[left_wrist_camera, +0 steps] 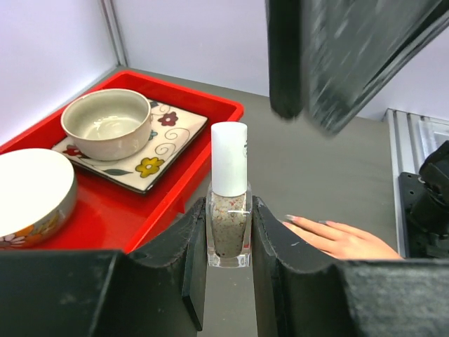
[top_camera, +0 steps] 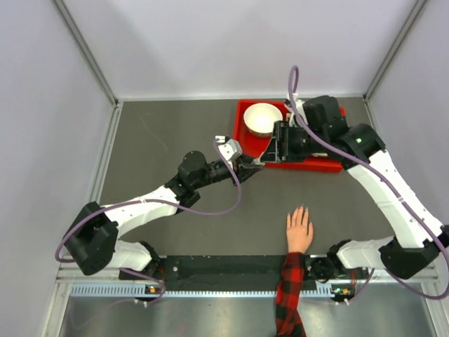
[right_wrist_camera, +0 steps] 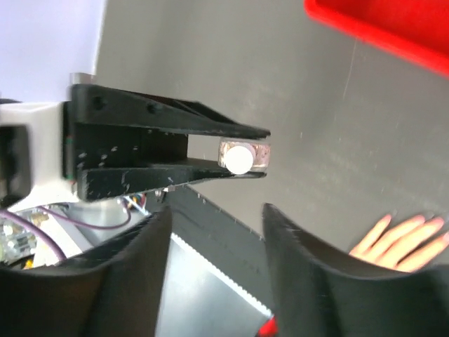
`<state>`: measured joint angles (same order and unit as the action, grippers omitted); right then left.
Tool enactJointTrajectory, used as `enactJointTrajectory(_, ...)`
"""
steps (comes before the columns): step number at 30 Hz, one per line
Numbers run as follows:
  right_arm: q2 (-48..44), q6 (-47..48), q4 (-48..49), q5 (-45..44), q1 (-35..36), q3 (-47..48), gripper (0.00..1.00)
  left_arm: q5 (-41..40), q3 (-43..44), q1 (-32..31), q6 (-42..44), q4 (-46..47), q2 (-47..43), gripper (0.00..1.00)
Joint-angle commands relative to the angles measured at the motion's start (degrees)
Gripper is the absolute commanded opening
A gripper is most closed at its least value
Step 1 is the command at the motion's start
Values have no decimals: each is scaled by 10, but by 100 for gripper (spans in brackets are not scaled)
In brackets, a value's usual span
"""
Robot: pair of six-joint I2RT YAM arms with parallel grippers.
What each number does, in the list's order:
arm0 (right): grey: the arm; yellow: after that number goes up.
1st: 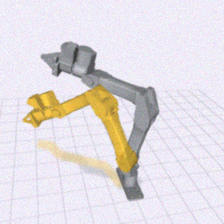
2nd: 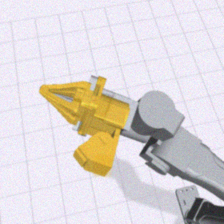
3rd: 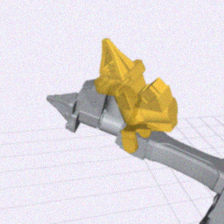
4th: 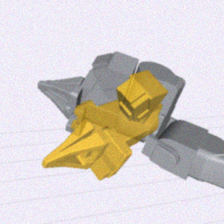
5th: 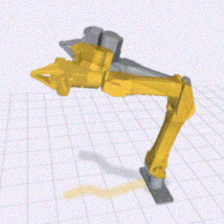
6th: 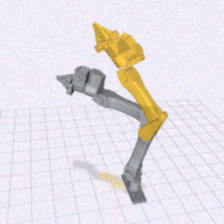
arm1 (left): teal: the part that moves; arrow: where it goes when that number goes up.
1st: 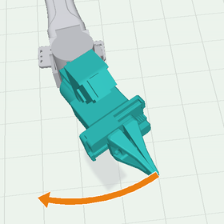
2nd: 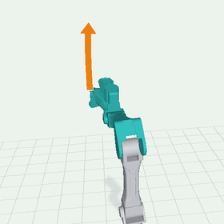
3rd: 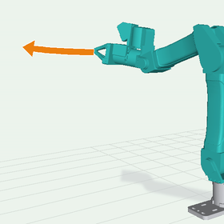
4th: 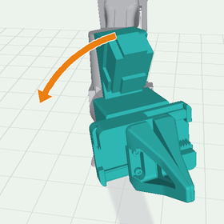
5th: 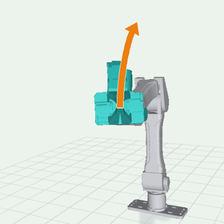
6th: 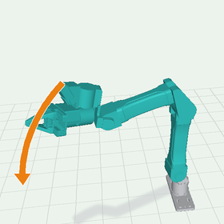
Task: Paint the nails
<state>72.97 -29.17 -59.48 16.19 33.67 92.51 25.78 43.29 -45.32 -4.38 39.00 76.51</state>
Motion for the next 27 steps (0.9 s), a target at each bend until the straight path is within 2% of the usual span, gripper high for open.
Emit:
enactJointTrajectory(1, 26, -39, -31, -29, 16, 30, 44, -21, 16, -9, 40, 42, -18, 0)
enactJointTrajectory(3, 31, -48, -23, -36, 15, 26, 41, -25, 10, -11, 39, 43, -22, 0)
enactJointTrajectory(11, 52, -69, -27, -51, 16, 43, 41, -43, 3, -31, 96, 40, -29, 0)
enactJointTrajectory(12, 55, -71, -29, -54, 16, 45, 35, -47, 6, -34, 103, 33, -29, 0)
enactJointTrajectory(15, 63, -79, -28, -44, 16, 53, 30, -60, 7, -44, 121, 20, -29, 0)
enactJointTrajectory(27, 73, -84, -63, -53, 17, 66, 27, -107, 14, -60, 168, -15, -31, 0)
